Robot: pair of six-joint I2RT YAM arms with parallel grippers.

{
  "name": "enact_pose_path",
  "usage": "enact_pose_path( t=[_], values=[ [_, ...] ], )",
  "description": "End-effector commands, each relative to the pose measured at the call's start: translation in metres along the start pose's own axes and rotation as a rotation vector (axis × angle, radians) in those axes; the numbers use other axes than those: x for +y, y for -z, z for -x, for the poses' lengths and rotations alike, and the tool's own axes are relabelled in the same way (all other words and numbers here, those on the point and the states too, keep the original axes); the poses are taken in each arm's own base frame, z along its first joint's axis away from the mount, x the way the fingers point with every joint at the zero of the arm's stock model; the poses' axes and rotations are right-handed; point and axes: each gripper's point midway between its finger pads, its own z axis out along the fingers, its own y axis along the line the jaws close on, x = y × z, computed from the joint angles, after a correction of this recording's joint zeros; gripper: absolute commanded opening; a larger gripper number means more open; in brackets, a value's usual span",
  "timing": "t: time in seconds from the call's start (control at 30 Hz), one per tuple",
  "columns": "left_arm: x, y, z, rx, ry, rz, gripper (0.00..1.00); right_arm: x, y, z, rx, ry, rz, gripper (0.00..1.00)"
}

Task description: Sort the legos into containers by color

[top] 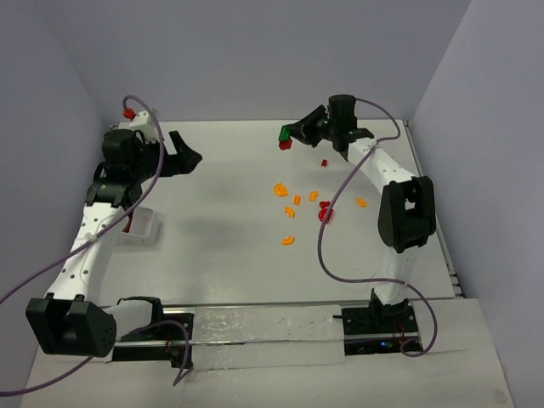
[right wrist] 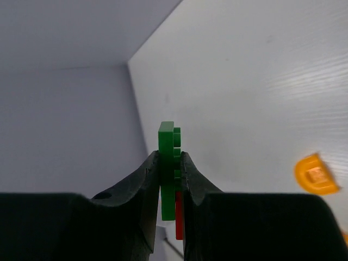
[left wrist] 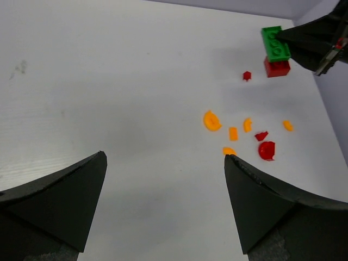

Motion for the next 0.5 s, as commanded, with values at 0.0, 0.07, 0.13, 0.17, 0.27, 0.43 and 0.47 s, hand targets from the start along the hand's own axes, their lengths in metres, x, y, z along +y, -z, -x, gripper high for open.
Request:
enact_pose_path(
  t=[0.0, 0.07, 0.13, 0.17, 0.27, 0.43, 0.47],
  values=[
    [-0.049, -0.014, 0.024, -0.11, 0.026, -0.105, 0.99, 0.034, 0.012, -0.029, 0.087, -0.228, 0.113, 0.0],
    [-0.065, -0.026, 0.018, -0.098, 0.023, -0.105, 0.99, 0.041, 0.016, -0.042, 0.133, -0.293, 0.121, 0.0],
    [-0.074, -0.039, 0.014, -0.096, 0.015, -0.072, 0.99, 0.047, 0.019, -0.049, 0.147, -0.317, 0.133, 0.0],
    [-0.079, -0.039, 0.019, -0.112, 0.012, -0.064, 0.99, 0.05, 0.021, -0.05, 0.145, -0.322, 0.138, 0.0],
    [-0.09, -0.063, 0.013, -0.078, 0.04, -0.044, 0.99, 0.06, 0.025, -0.049, 0.12, -0.3, 0.138, 0.0],
    [-0.122, -0.091, -0.005, -0.007, 0.053, -0.077, 0.98, 0.062, 0.025, -0.053, 0.108, -0.289, 0.137, 0.0],
    [-0.13, -0.096, -0.009, 0.004, 0.045, -0.089, 0.98, 0.059, 0.025, -0.054, 0.105, -0.287, 0.133, 0.0]
  ],
)
